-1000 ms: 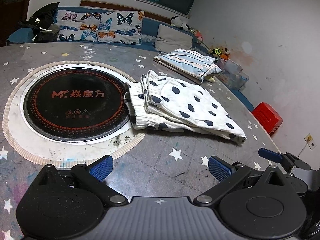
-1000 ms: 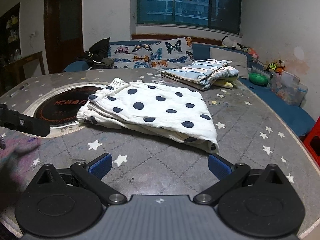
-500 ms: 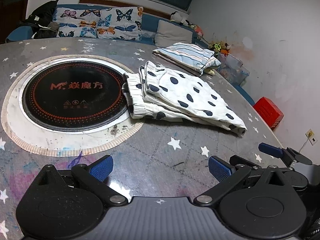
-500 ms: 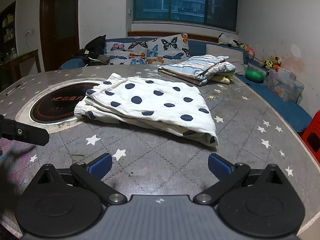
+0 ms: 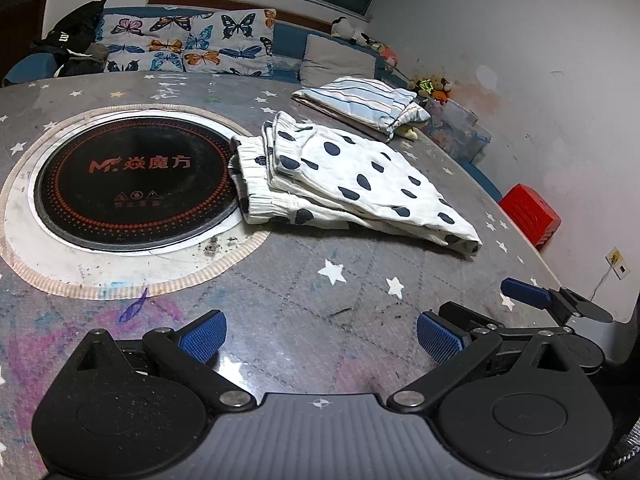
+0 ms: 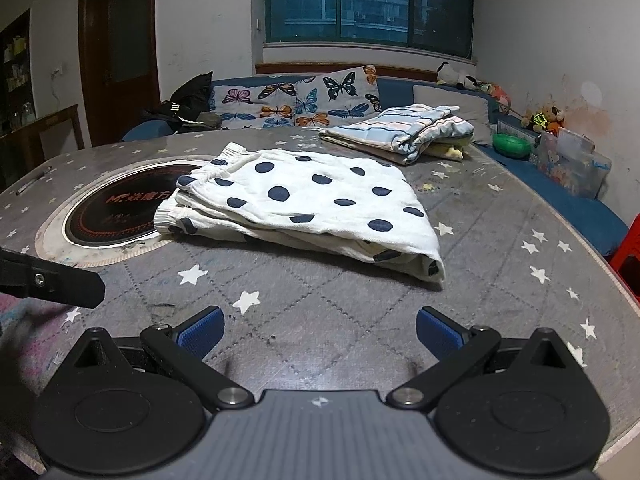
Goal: Fold clothes
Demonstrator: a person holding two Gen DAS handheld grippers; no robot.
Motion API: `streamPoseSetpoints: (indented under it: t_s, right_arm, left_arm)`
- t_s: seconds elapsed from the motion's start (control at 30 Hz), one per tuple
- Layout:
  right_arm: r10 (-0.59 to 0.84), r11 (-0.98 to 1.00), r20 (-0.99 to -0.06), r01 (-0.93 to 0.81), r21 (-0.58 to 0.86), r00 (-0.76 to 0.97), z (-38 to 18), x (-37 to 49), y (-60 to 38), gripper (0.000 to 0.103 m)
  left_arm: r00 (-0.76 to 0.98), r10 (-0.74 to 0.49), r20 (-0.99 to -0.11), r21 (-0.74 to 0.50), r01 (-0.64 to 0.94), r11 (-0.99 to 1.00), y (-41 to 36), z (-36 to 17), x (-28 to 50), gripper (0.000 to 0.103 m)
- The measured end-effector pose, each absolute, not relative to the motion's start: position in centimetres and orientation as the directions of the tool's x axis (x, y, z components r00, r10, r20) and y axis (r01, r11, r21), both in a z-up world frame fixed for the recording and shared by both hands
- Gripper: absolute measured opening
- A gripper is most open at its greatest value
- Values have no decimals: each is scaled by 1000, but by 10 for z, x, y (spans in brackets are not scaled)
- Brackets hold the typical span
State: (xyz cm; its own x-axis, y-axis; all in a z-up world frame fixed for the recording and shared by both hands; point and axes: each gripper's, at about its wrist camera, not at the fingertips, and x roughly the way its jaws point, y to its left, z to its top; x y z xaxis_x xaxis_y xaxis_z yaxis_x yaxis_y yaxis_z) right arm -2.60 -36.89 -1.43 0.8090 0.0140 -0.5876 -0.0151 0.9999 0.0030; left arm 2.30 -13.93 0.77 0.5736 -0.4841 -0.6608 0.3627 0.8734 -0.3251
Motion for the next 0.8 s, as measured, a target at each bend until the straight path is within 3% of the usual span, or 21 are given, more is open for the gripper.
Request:
streamPoseSetpoints:
  t_s: [0.8]
  right_arm:
    - [44, 999, -574, -50, 6, 818, -9, -14, -360, 103]
  left_arm:
    - [598, -454, -661, -278, 367, 888, -139, 14, 25, 103]
